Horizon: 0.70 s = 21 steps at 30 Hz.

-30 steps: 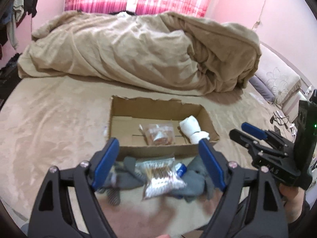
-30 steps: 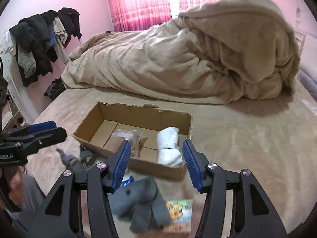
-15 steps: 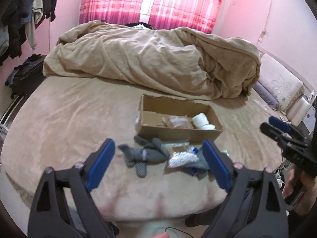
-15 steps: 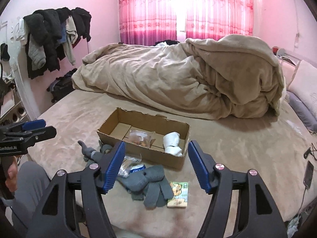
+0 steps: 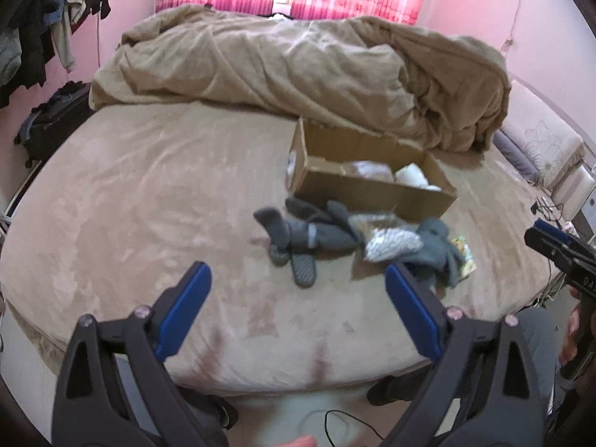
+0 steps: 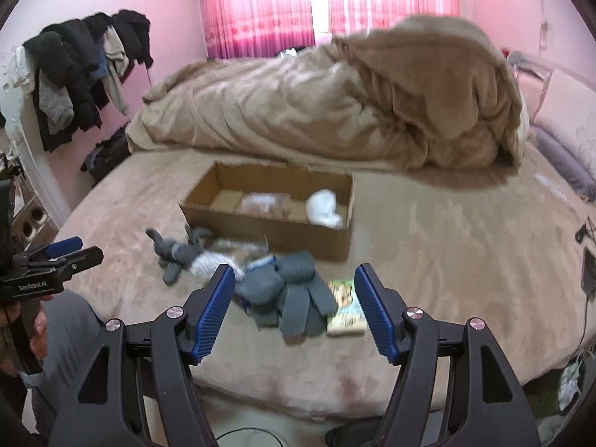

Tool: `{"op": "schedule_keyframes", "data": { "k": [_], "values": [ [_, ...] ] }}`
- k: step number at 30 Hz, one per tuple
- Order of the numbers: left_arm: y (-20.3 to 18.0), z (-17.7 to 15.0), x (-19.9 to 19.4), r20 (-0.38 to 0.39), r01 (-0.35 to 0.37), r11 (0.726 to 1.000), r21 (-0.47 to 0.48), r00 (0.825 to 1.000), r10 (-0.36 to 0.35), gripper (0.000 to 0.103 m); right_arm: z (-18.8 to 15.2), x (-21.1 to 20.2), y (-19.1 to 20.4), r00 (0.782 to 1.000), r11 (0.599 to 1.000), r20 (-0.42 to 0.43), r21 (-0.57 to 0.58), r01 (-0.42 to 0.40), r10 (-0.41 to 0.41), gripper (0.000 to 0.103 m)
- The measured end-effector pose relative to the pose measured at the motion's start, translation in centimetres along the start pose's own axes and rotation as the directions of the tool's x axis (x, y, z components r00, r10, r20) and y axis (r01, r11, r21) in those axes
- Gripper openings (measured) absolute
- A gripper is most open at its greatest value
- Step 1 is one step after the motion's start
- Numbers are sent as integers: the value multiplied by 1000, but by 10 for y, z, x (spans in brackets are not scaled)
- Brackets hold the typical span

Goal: Organize objects
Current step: 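Open both tools and withdraw them from the box toward the gray gloves, then grasp the gray grip sock with the left tool while the right tool grasps the gray knit glove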

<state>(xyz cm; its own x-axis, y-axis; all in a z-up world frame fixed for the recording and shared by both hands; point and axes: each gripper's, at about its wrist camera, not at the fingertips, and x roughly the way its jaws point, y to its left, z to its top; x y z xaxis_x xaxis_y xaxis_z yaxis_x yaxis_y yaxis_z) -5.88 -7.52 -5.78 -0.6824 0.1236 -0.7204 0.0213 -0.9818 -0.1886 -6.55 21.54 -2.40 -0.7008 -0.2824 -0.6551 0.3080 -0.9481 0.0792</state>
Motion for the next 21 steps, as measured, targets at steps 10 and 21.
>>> {"op": "schedule_keyframes", "data": {
  "k": [10,21],
  "values": [
    [2,-11,60,-32,-47,999,26,998,47,96,-21,56,-11,998,1000,-62,4,9,-9,70],
    [-4,9,106,-32,-29,998,49,999,30,96,-17,101,-1,995,999,-90,-24,-32,30,70]
  ]
}}
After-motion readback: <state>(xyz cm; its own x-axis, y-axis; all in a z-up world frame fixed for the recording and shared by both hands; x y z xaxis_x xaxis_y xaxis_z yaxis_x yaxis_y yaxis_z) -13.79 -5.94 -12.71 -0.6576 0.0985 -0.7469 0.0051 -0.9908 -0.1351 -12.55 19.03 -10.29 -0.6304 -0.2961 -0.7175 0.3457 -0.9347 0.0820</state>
